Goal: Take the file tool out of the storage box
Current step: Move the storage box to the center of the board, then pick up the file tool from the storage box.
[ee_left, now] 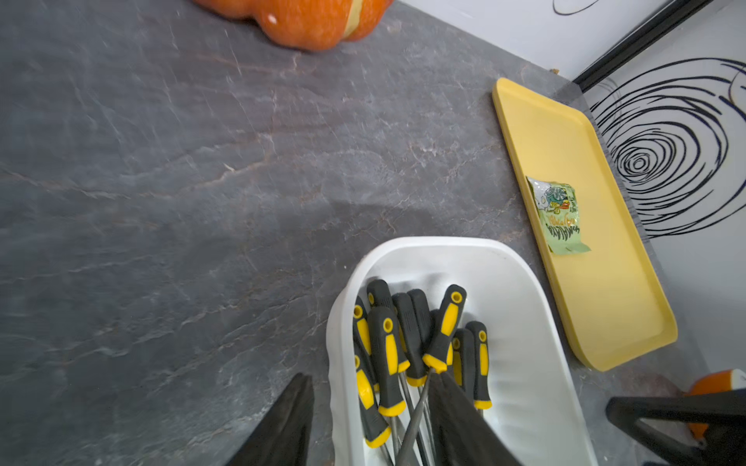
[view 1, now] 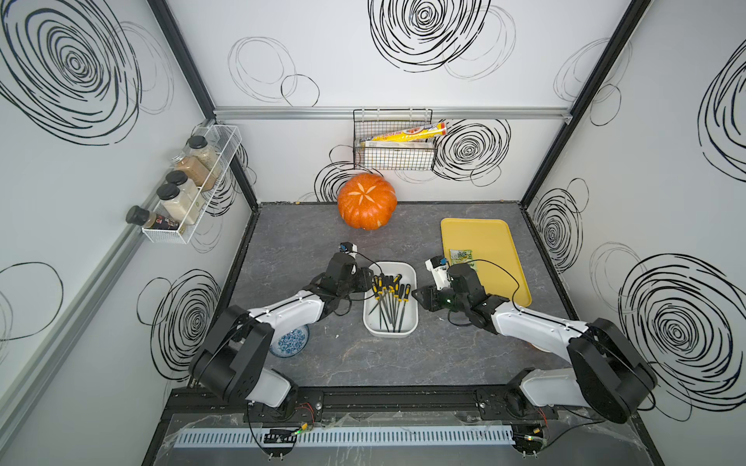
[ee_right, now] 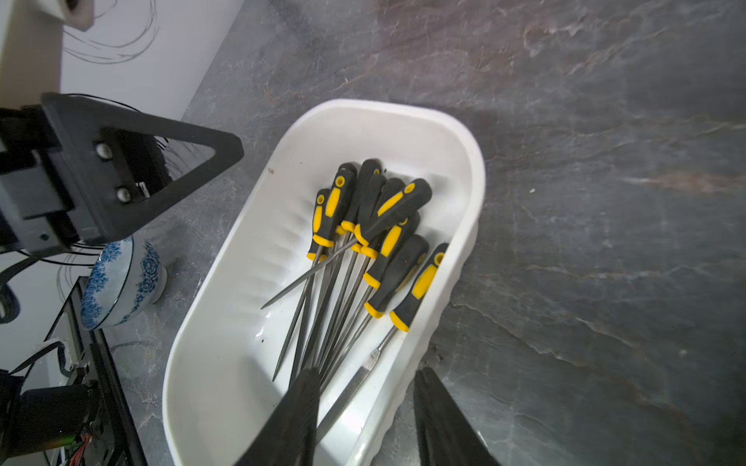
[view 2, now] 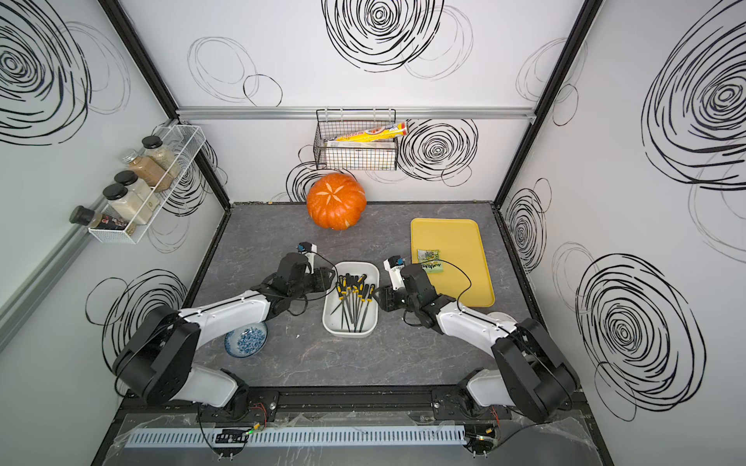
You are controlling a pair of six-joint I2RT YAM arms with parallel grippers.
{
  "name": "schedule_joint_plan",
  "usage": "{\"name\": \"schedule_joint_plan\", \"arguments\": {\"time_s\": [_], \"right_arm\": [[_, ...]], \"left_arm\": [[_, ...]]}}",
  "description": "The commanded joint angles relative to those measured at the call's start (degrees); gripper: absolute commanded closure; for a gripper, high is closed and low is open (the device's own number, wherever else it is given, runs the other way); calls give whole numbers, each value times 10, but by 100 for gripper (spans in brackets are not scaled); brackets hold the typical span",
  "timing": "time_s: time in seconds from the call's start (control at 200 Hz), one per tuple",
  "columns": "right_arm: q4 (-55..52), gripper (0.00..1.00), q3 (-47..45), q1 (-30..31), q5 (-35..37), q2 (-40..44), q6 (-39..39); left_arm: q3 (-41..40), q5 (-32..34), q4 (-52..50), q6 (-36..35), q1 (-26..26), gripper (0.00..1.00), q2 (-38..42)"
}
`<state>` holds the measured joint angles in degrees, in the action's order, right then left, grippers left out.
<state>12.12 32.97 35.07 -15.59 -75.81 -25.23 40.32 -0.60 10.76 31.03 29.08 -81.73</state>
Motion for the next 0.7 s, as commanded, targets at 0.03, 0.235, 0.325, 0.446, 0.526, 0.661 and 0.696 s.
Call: {"name": "schedule_joint_plan", "arguments": {"time_s": [0.03,0.235,0.325,0.446,0.526,0.661,0.696], "right_arm": [[-3,57,-12,3,47,30,20],[20,59,-44,2,84,113,23],[51,60,-78,2,106,165,17],[53,60,-88,2,117,197,17],[54,59,-89,2,119,196,17],[58,60,-86,2,106,183,15],[59,60,-85,2,102,180,14]], "left_arm": [[45,170,-70,-47,106,49,45],[110,71,-80,-86,131,50,-48],[135,58,-79,-106,130,47,-93],[177,42,-96,-120,127,49,-145],[208,47,-124,-125,126,52,-186],[240,55,-147,-136,122,57,-242],[242,66,-146,-138,123,57,-248]]}}
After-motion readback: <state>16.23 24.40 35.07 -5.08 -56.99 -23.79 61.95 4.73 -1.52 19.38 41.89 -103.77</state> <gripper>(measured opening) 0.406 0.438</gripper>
